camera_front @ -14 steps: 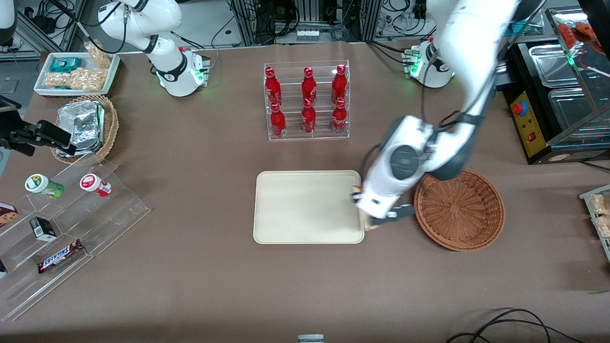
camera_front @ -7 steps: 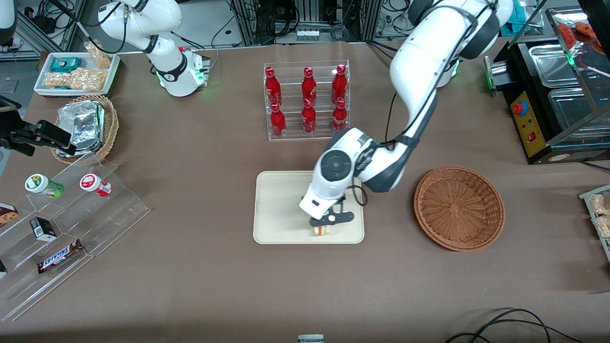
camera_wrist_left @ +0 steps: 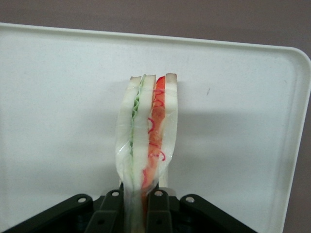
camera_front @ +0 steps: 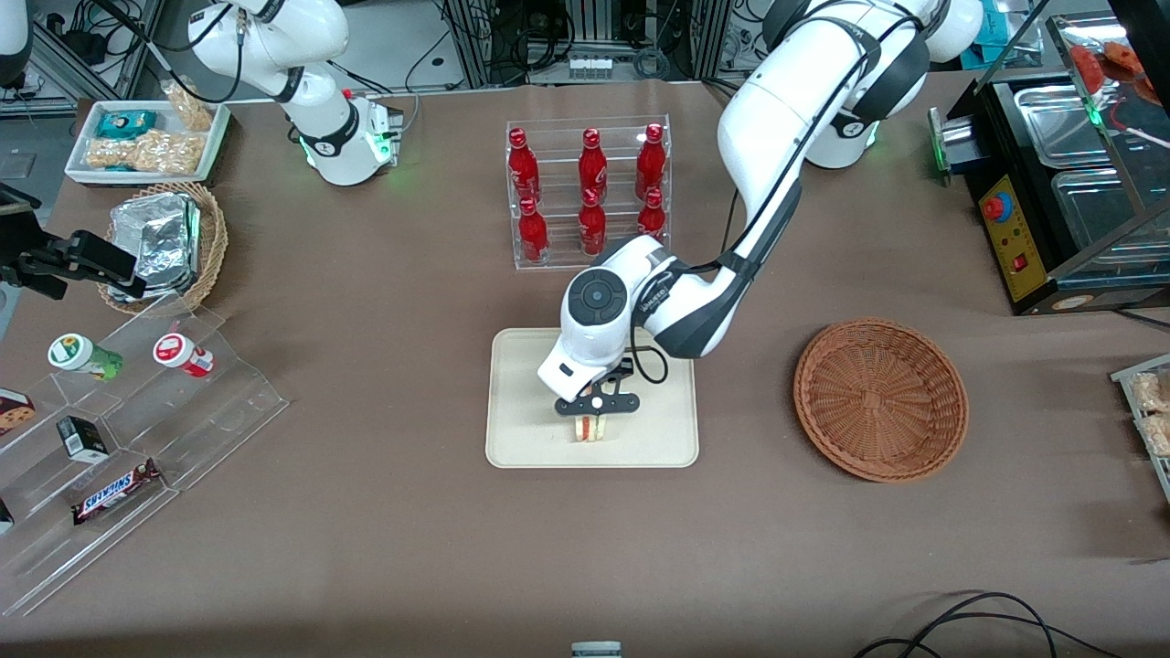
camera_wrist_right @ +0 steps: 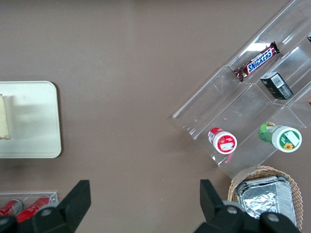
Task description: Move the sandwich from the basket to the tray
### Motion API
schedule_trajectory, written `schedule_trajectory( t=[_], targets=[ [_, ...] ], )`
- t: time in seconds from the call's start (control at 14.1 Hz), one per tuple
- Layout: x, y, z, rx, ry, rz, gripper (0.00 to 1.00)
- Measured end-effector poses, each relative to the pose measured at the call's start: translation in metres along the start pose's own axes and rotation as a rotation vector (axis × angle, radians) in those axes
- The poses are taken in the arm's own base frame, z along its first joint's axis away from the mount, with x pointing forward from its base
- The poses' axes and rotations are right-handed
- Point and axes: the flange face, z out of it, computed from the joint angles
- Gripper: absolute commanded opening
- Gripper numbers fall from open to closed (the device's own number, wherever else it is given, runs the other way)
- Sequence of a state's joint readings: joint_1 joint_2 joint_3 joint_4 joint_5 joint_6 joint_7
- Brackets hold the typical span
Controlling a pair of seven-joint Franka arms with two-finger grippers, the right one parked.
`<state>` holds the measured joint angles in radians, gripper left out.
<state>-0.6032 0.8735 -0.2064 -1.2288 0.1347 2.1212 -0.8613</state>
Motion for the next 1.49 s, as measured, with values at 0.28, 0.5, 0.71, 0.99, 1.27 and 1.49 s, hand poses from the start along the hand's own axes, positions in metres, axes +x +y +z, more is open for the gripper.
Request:
schedule_trajectory(
  t=[0.28,0.5,0.71,0.99,1.27,1.49],
  targets=[
    [-0.005,0.003,0.021,-0.050,0.033,-0.009,1.00],
    [0.000,0.006,-0.011,-0.075,0.064,-0.021,1.00],
    [-0.001,-0.002,-0.101,-0.050,0.088,-0.034,1.00],
    [0.002,-0.069,-0.211,0.089,0.089,-0.109,1.00],
    [0.026,-0.142,-0.216,0.198,0.057,-0.218,1.00],
    [0.042,-0.200,-0.197,0.248,0.001,-0.212,1.00]
  ],
)
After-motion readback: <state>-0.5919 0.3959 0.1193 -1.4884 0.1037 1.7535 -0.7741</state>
